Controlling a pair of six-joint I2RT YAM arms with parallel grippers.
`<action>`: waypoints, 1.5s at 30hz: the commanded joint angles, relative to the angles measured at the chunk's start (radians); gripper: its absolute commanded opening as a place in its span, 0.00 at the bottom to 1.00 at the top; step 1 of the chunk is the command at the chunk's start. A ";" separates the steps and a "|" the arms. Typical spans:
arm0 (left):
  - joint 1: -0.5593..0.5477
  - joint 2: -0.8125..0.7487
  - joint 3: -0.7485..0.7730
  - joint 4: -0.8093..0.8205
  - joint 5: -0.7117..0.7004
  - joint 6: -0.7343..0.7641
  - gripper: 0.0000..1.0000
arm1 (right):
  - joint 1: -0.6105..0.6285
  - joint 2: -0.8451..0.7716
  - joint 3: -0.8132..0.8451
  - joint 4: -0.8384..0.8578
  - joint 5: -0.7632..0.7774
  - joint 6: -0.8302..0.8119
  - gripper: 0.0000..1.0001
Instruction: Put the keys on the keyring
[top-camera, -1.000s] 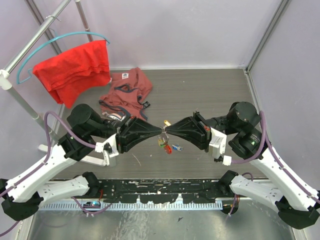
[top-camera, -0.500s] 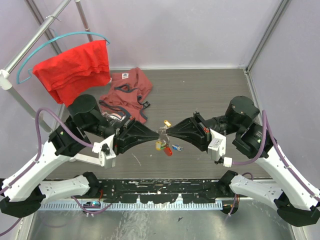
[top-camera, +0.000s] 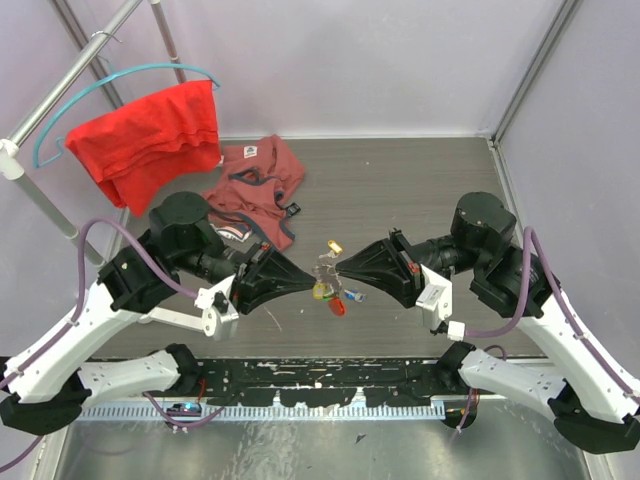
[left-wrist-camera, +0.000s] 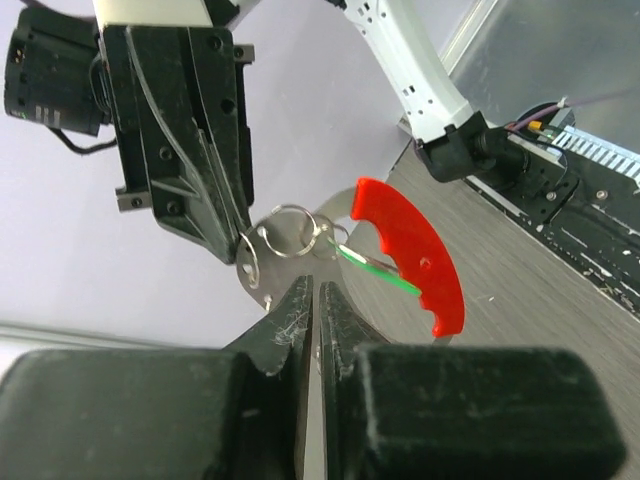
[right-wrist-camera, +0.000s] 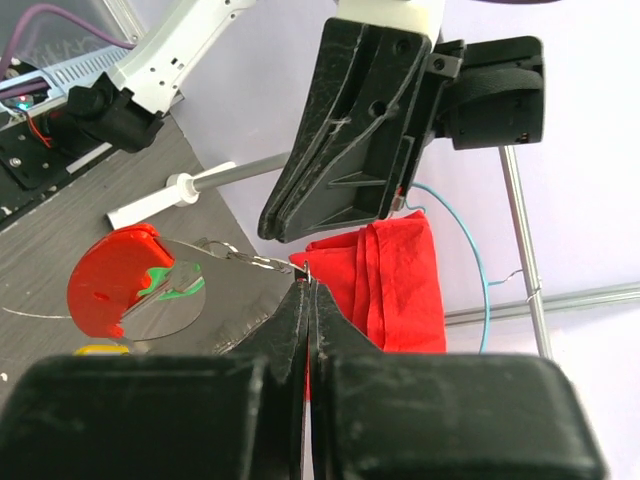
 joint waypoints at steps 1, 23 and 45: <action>-0.002 -0.055 -0.088 0.235 -0.043 -0.103 0.14 | 0.001 -0.027 0.039 0.023 0.000 -0.081 0.01; -0.002 -0.061 -0.192 0.489 -0.106 -0.177 0.17 | 0.000 -0.015 0.033 0.015 -0.002 -0.277 0.01; -0.002 -0.148 -0.263 0.482 -0.281 -0.286 0.30 | 0.001 -0.038 0.045 0.036 0.015 -0.234 0.01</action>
